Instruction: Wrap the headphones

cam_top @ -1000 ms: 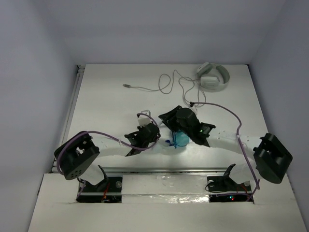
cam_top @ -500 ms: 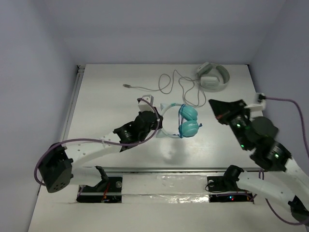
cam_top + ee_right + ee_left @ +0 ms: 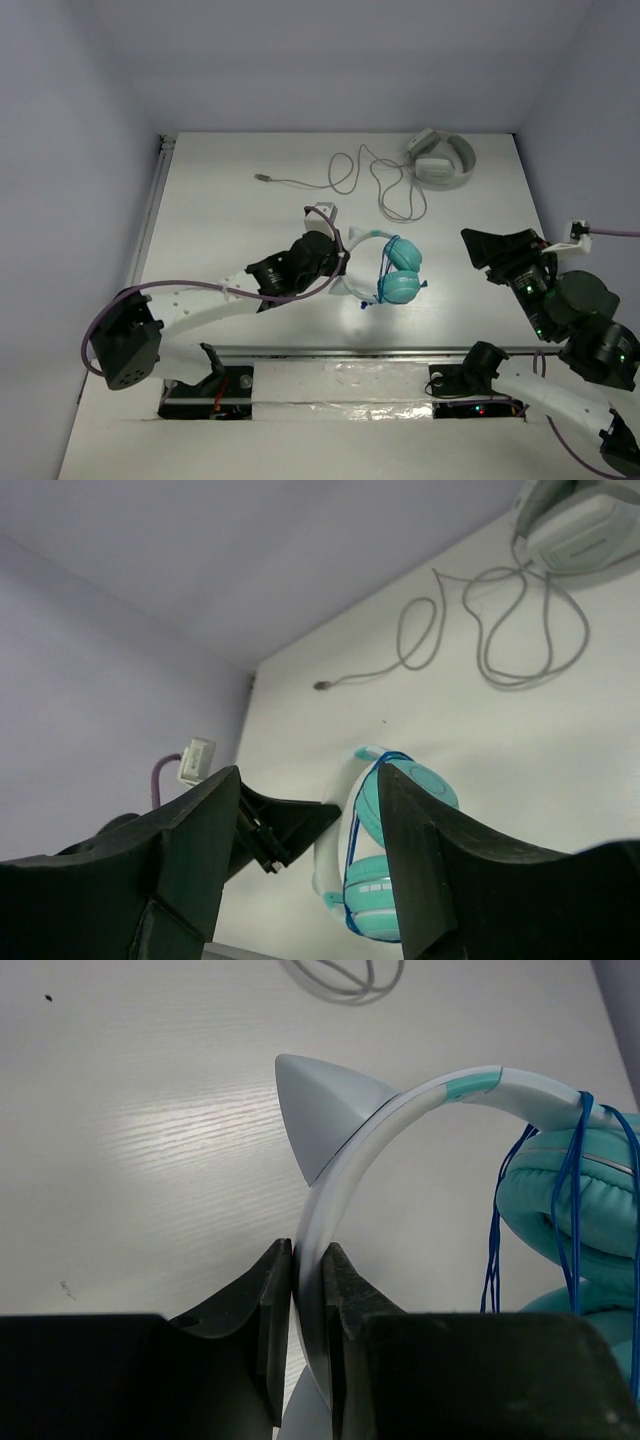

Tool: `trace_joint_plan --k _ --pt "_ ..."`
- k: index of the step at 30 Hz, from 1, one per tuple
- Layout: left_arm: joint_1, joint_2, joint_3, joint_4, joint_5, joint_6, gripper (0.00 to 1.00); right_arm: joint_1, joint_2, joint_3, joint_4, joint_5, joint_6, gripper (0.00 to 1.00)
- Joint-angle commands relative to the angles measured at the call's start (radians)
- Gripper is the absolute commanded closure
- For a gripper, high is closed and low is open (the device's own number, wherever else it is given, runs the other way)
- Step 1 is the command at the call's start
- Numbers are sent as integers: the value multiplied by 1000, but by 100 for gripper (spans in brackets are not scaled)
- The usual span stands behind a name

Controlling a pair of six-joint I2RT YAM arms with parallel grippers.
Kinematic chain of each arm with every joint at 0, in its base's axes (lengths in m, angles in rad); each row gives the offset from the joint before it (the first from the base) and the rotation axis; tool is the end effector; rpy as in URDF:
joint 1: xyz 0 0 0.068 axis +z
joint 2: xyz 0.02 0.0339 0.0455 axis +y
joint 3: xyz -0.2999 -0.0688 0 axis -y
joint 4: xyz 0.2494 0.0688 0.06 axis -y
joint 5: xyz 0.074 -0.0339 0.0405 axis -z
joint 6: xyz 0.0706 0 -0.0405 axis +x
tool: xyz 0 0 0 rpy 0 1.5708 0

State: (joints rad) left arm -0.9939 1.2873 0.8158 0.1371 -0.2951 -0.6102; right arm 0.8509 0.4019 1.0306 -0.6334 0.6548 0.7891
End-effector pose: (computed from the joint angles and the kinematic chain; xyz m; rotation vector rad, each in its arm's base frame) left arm 0.1913 -0.2564 0.2951 0.1706 1.9661 -0.8004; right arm 0.0590 0.0020 0.4254 0.4733 1.5571 0.7647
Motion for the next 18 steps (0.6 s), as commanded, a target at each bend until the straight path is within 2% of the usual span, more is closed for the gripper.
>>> trace_joint_plan --k 1,5,7,8,10,13,14,16,18 --pt "-2 27 8 140 -19 -14 100 -3 8 -10 -38 16 -19 36" --pt "-2 89 11 174 -56 -6 98 -3 -6 -23 -35 -9 -34 36" --pt "-2 125 20 183 -65 -3 91 -3 -12 -14 -57 -7 -37 36" --pt "-2 136 25 190 -65 1 83 -3 -18 -9 -77 -9 -39 36" --pt "-2 167 48 185 -73 3 78 -3 -29 3 -89 -15 -44 36" --pt "-2 181 86 142 -94 7 62 -3 -52 29 -104 -21 -44 36" --pt "-2 173 92 125 -99 13 50 -3 -57 40 -117 -14 -45 36" --pt "-2 133 105 108 -125 27 41 -3 -70 71 -127 2 -57 35" --pt "-2 62 114 66 -157 50 22 -3 -72 101 -161 45 -57 34"
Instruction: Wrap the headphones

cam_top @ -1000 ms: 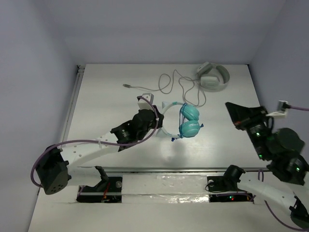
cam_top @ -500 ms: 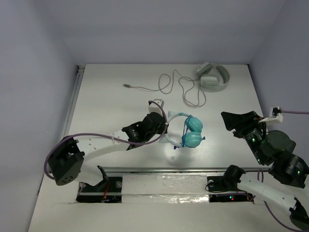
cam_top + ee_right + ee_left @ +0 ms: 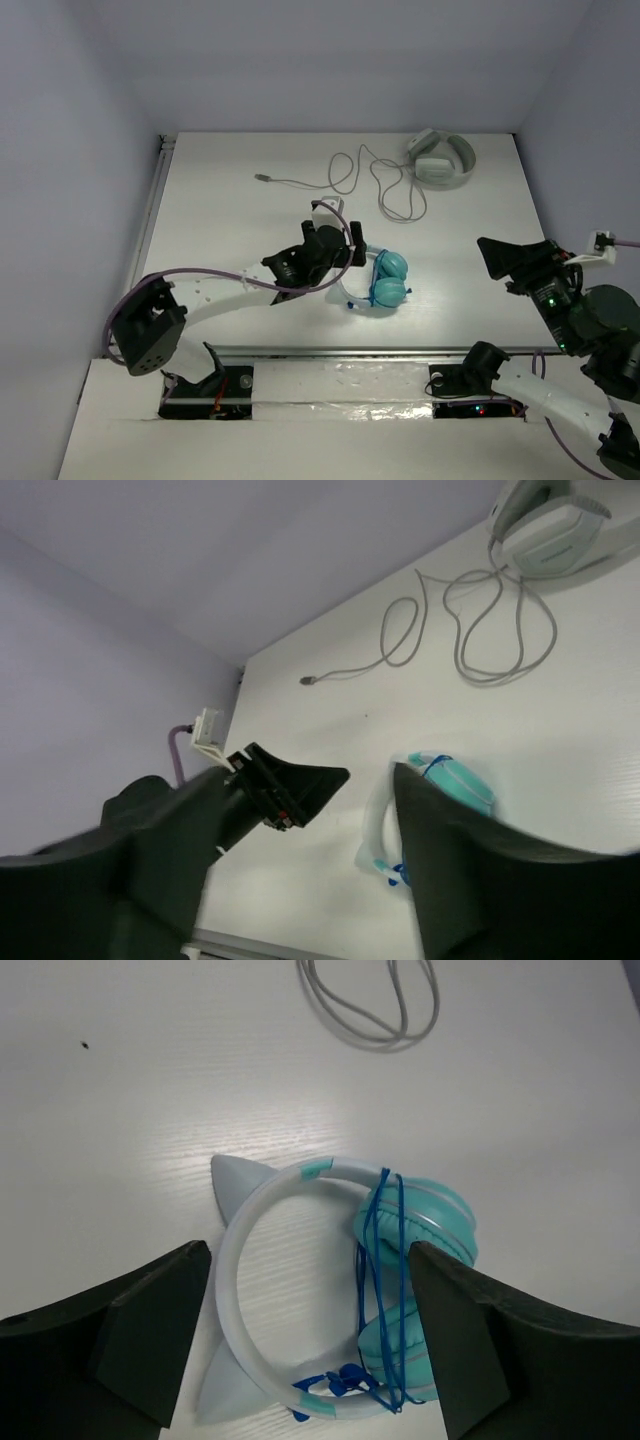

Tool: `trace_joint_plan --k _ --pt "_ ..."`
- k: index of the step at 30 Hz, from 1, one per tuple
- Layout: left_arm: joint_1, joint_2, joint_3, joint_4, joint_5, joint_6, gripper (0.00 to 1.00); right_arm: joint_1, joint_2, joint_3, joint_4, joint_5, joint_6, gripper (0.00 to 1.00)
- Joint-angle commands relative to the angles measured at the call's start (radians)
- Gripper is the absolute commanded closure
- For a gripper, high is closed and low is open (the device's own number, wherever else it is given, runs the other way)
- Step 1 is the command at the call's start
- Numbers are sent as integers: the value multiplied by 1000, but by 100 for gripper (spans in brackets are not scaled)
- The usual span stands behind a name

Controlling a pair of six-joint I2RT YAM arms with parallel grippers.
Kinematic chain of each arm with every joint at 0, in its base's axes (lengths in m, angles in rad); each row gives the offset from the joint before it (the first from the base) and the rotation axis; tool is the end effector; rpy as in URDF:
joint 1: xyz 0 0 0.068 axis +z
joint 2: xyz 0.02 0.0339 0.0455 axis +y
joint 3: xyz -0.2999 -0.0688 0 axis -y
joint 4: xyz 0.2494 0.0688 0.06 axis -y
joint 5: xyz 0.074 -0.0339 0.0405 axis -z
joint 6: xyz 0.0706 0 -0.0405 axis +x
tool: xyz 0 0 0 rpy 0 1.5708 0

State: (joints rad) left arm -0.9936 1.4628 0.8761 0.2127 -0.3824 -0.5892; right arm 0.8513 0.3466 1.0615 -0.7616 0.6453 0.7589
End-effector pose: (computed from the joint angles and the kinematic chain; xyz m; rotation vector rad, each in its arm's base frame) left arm 0.2177 -0.2860 0.2726 0.1403 1.9734 -0.6844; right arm 0.0433 -0.0150 0.4181 0.4301 1.5997 0.7201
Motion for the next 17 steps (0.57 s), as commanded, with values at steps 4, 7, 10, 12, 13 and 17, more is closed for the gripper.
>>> trace_joint_plan --k 4,7,10,12,13,17 --pt "-2 -269 75 -82 -145 68 8 -3 -20 129 -42 76 -75 0" --pt "-2 -399 70 -113 -141 103 1 -3 -11 149 -50 73 -102 0" --pt "-2 -493 78 -145 -135 104 1 -3 -9 149 -39 82 -110 0" --pt "-2 -548 77 -159 -130 104 1 -3 -15 138 -15 73 -125 0" --pt "-2 -562 67 -159 -113 104 1 -3 -15 135 -10 71 -135 0" --pt "-2 -590 52 -159 -95 103 1 -3 -6 129 21 48 -147 0"
